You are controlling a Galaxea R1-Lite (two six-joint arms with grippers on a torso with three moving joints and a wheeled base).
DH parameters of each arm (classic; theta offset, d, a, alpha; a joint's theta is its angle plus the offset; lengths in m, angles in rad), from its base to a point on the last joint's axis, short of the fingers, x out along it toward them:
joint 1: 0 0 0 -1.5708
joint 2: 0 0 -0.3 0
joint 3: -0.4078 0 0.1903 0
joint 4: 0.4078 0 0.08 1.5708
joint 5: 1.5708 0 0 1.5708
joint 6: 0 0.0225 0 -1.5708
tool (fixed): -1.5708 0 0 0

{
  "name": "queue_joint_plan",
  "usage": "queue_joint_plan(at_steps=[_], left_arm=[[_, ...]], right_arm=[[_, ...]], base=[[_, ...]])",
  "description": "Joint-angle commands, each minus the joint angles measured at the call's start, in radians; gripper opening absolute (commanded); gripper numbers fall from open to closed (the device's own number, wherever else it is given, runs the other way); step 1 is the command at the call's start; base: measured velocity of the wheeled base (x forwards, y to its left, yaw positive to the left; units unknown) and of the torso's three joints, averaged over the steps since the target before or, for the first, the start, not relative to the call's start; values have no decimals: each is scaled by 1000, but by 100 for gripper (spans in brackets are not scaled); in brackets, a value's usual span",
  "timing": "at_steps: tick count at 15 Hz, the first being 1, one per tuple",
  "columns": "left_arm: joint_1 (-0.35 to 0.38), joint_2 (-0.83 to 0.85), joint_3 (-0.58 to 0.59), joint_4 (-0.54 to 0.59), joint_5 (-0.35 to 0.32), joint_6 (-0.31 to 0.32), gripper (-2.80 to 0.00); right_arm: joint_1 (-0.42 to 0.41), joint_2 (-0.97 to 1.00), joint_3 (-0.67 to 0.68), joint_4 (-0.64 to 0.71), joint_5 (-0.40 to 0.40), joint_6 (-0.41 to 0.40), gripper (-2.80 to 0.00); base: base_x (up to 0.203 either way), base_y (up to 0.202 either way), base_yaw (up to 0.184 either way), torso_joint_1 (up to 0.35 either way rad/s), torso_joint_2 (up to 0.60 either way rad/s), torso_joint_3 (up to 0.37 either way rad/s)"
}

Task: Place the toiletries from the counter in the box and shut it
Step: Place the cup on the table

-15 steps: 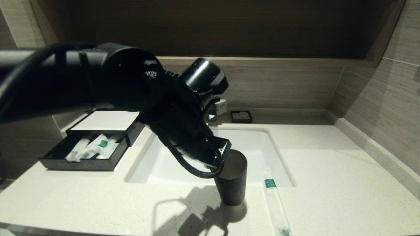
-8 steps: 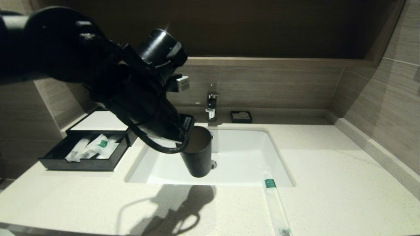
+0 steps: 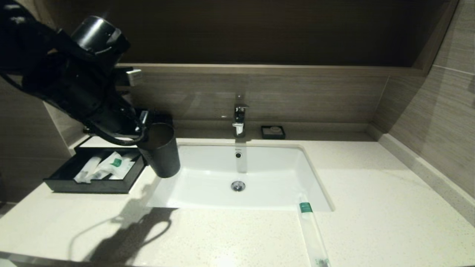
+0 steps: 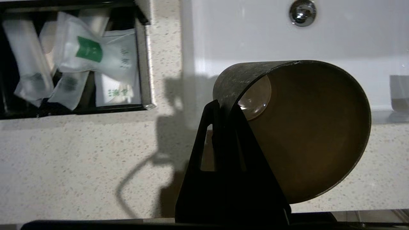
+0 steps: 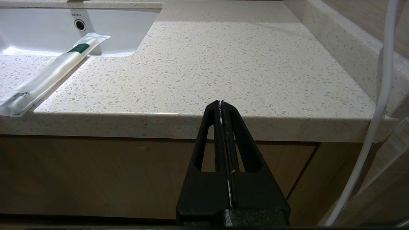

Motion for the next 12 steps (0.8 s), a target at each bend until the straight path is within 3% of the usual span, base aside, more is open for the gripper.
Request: queue_joint_plan(at_steps=[1,3,12], left_arm=[[91,-11,20,20,0,1,-280],[134,-22,27,71,-1,0,-280],[195,-88,138,133,-12,-6,-280]], right_arm=[[0,0,0,0,0,0,-280],[0,0,0,0,0,0,-280],[0,0,0,0,0,0,-280]], base=[[0,0,0,0,0,0],[0,0,0,0,0,0],[0,0,0,0,0,0]])
